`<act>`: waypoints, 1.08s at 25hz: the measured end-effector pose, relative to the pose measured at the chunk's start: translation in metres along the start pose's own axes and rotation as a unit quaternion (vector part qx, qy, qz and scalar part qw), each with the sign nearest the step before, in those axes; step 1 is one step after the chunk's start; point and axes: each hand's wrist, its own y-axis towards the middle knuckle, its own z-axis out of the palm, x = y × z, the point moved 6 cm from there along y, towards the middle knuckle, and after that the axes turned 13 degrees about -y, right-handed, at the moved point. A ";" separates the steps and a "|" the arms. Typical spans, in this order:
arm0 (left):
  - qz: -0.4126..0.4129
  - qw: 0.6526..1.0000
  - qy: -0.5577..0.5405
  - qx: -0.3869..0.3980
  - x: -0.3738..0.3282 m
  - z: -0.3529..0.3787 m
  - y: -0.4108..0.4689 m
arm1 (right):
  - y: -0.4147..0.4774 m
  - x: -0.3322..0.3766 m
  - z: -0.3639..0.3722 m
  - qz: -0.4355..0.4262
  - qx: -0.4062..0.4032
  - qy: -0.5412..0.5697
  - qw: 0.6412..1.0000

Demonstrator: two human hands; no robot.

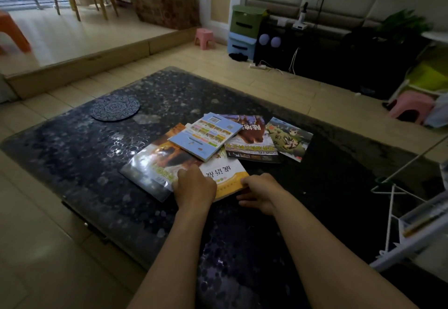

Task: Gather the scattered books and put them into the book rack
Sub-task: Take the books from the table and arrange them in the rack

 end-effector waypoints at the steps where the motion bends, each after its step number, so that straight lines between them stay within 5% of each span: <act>1: 0.005 1.000 0.001 0.002 -0.002 0.002 0.000 | -0.001 -0.003 -0.001 0.007 0.018 0.059 0.998; 5: 0.042 0.999 -0.008 0.021 -0.017 0.014 -0.005 | -0.010 -0.015 0.017 0.010 0.069 0.235 0.969; 10: 0.077 0.997 0.006 0.011 -0.022 0.015 -0.007 | -0.011 -0.016 0.019 -0.017 -0.021 0.250 0.968; 16: 0.109 0.993 0.033 0.009 -0.026 0.018 -0.008 | -0.027 -0.031 -0.017 0.022 -0.068 0.161 0.984; 20: 0.223 0.973 0.028 0.053 -0.045 0.030 -0.021 | -0.041 -0.045 -0.047 0.029 -0.092 0.096 0.991; 27: 0.378 0.901 -0.066 0.202 -0.119 0.048 -0.095 | -0.136 -0.013 -0.131 -0.116 -0.162 -0.185 0.962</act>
